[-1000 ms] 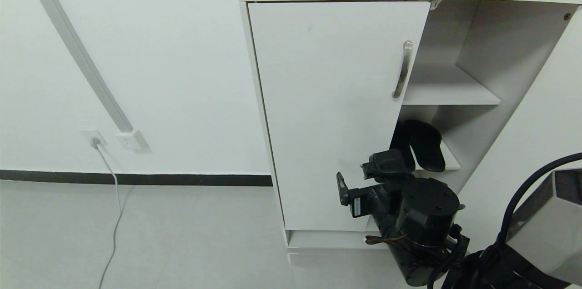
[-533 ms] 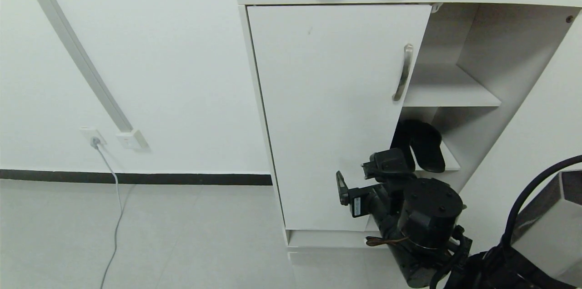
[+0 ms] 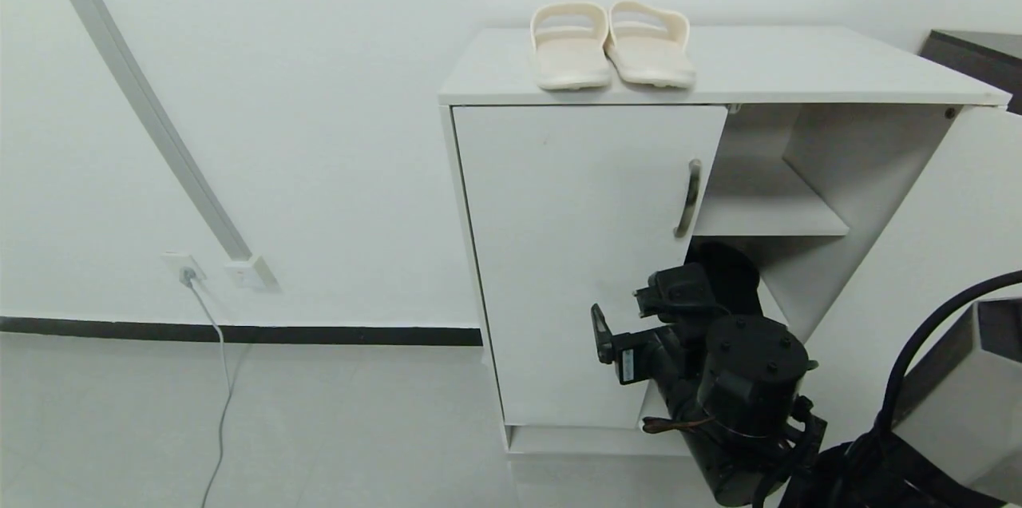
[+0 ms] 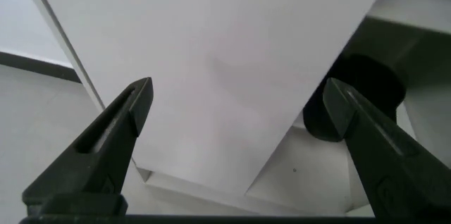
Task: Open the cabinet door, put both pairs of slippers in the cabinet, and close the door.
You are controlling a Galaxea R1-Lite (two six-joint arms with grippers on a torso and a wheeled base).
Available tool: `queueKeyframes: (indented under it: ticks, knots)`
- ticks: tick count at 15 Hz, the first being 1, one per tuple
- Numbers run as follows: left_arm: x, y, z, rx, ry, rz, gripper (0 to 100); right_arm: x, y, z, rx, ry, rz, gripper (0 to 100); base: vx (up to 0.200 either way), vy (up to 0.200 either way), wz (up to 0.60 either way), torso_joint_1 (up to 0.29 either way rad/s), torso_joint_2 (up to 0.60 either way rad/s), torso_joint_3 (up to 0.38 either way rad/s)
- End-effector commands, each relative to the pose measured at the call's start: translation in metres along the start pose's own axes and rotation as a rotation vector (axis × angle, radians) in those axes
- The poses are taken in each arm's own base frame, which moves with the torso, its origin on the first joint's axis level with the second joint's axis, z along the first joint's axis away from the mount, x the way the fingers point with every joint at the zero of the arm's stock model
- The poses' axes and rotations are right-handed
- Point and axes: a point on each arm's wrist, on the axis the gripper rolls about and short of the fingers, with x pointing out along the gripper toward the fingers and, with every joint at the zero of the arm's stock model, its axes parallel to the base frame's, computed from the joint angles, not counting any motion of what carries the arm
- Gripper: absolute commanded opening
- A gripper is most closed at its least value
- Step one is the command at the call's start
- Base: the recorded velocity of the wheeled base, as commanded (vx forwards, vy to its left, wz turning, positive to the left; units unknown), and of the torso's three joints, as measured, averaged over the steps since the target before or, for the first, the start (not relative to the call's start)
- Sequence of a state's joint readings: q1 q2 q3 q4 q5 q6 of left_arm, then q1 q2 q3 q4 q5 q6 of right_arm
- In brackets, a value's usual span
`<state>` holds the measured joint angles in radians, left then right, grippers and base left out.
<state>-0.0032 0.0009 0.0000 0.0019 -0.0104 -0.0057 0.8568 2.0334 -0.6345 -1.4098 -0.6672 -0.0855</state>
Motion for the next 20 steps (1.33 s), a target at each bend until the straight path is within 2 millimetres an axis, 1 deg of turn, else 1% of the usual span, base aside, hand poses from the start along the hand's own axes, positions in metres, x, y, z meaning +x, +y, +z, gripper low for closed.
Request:
queueKeyframes:
  ticks: [1, 10, 20]
  knots:
    - [0.0001, 0.0, 0.0001, 0.0, 0.0, 0.0, 0, 0.0002, -0.0001, -0.0009, -0.002, 0.003, -0.001, 100, 0.0, 0.0, 0.0, 0.119, -0.46, -0.344]
    - [0.0001, 0.0001, 0.0001, -0.005, 0.0, 0.004, 0, 0.0, -0.0002, -0.0022, -0.006, 0.007, 0.0, 100, 0.0, 0.0, 0.0, 0.159, -0.48, -0.324]
    - [0.0001, 0.0001, 0.0001, -0.005, 0.0, 0.004, 0, -0.0006, -0.0006, -0.003, -0.008, 0.01, 0.0, 100, 0.0, 0.0, 0.0, 0.22, -0.54, -0.321]
